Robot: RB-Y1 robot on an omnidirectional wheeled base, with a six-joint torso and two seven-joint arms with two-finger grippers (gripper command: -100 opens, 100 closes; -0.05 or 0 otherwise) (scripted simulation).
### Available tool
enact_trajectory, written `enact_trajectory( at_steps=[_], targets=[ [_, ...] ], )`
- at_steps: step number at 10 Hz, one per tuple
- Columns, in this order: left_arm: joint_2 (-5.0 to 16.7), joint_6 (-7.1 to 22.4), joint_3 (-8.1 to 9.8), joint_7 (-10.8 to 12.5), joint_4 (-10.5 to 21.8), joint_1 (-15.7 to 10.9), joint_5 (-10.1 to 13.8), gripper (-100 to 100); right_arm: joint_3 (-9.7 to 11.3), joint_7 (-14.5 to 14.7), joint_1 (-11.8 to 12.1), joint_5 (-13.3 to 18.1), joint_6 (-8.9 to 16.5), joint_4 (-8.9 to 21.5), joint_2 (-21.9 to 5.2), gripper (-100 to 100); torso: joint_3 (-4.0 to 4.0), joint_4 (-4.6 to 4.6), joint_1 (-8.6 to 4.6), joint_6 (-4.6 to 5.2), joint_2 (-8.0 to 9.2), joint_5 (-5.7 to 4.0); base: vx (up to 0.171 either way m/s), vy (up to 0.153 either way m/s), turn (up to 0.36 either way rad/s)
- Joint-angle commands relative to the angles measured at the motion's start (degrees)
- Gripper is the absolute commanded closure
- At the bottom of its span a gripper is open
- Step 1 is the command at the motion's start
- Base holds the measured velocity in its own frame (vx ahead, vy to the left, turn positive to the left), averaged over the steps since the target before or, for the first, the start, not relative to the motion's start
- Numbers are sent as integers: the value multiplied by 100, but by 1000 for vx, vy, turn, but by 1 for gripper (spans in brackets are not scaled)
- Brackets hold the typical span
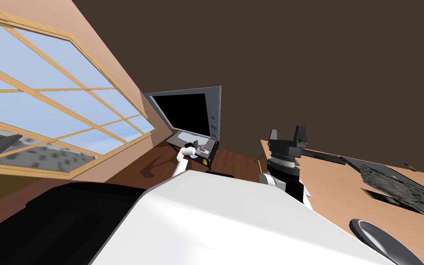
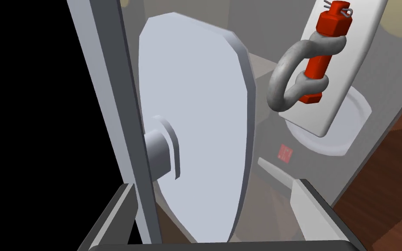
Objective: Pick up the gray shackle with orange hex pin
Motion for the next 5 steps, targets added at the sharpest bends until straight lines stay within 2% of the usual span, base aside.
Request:
enact_trajectory(
  at_steps=[1,5],
  targets=[
    [-8,286,78,-30,226,-123,-28,-100,0,0,0,0,0,0,0,0,0,0,0,0,0,0,16,-29,-58],
    [-14,896,266,-94,746,-387,-78,-100,0,0,0,0,0,0,0,0,-4,-1,-1,0,-8,-1,27,-28,-65]
  ],
)
